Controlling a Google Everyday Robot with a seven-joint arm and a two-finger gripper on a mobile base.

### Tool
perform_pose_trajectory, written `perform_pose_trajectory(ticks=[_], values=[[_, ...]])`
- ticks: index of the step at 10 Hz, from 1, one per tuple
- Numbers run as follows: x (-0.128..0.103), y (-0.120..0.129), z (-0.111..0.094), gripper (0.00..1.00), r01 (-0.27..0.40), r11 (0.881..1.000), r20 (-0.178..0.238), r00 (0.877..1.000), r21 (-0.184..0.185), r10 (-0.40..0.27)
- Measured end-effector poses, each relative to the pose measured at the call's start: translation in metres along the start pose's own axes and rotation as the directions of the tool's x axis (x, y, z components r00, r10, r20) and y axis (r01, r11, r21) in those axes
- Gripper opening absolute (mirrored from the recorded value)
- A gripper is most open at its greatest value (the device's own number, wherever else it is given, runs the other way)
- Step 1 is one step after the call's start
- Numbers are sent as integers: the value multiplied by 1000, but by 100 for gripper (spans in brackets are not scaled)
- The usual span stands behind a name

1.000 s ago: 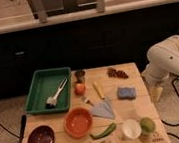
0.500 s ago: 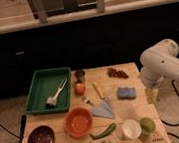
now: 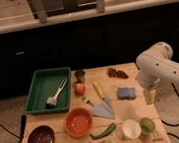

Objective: Wipe red bowl with sponge

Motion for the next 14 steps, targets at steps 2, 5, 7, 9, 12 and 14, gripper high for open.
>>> perform_pose_trajectory(ticks=[2, 5, 7, 9, 12, 14], values=[[-4, -4, 7, 80, 20, 1000, 4, 1000, -2, -20], [-9, -10, 19, 80, 52, 999, 13, 999, -3, -52], [-14, -16, 26, 80, 74, 997, 20, 997, -1, -74], [-13, -18, 32, 80, 89, 996, 21, 996, -3, -89], [-15, -23, 42, 80, 121, 993, 24, 992, -3, -121], [-15, -27, 48, 80, 137, 991, 28, 990, -4, -137]])
